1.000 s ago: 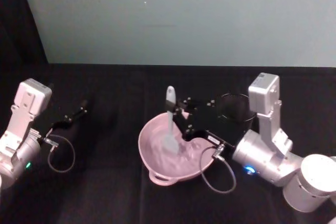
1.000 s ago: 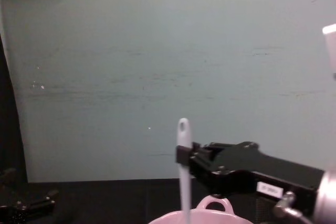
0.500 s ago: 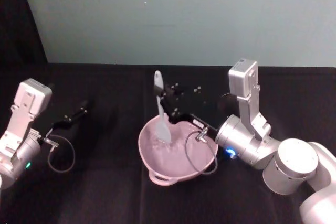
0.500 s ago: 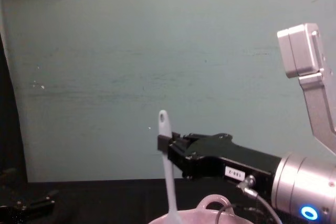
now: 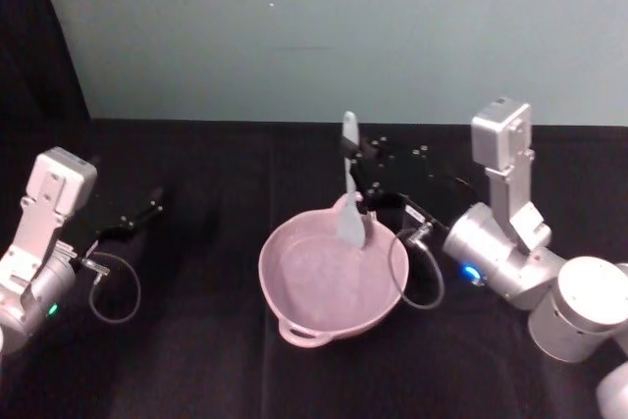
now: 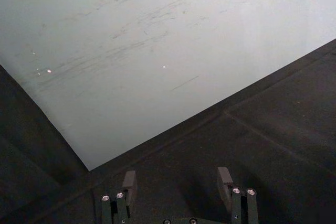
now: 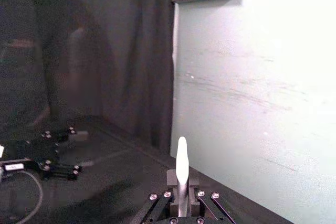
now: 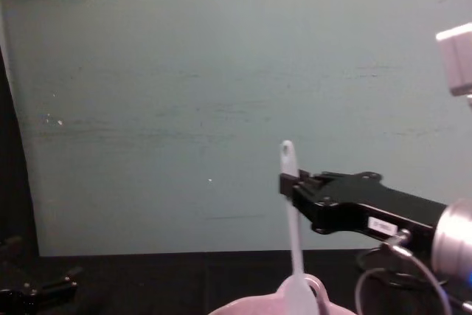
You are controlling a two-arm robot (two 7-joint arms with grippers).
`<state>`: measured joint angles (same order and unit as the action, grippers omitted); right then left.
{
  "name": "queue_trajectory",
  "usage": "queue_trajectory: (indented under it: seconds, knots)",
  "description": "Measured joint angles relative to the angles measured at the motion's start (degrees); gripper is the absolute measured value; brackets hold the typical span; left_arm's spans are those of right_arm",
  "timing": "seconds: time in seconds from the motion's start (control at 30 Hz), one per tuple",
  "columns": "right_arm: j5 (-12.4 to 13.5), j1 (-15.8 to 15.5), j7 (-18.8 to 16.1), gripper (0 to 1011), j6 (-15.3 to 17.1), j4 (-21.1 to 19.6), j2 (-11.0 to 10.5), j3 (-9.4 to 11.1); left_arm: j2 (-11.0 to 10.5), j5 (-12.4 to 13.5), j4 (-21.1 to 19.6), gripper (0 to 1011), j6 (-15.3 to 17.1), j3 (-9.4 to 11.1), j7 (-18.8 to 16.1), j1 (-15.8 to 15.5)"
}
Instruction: Use the one hand to pick up the spoon and stir the clear water in the bowl.
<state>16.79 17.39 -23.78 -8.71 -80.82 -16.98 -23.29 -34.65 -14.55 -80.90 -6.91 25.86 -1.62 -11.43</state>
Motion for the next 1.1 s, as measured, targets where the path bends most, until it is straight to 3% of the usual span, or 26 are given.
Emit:
queue_trajectory:
  seconds: [0.3, 0.53, 0.8, 1.1]
  knots:
    - [0.11, -4.01, 0.28, 110, 1.46, -3.97, -2.09, 2.07, 0.0, 0.0, 0.0, 1005, 0.0, 0.0, 0.0, 0.0]
    - [1.71, -7.05, -1.46, 110, 1.76, -7.95, -2.96, 1.99, 0.0, 0.0, 0.0, 1005, 0.0, 0.0, 0.0, 0.0]
    - [3.55, -8.11, -3.67, 110, 1.64, -9.28, -2.1, -0.42, 0.0, 0.0, 0.0, 1005, 0.0, 0.0, 0.0, 0.0]
    - [3.14, -4.72, -4.32, 110, 0.37, -5.26, 0.83, -3.47, 0.0, 0.0, 0.0, 1005, 0.0, 0.0, 0.0, 0.0]
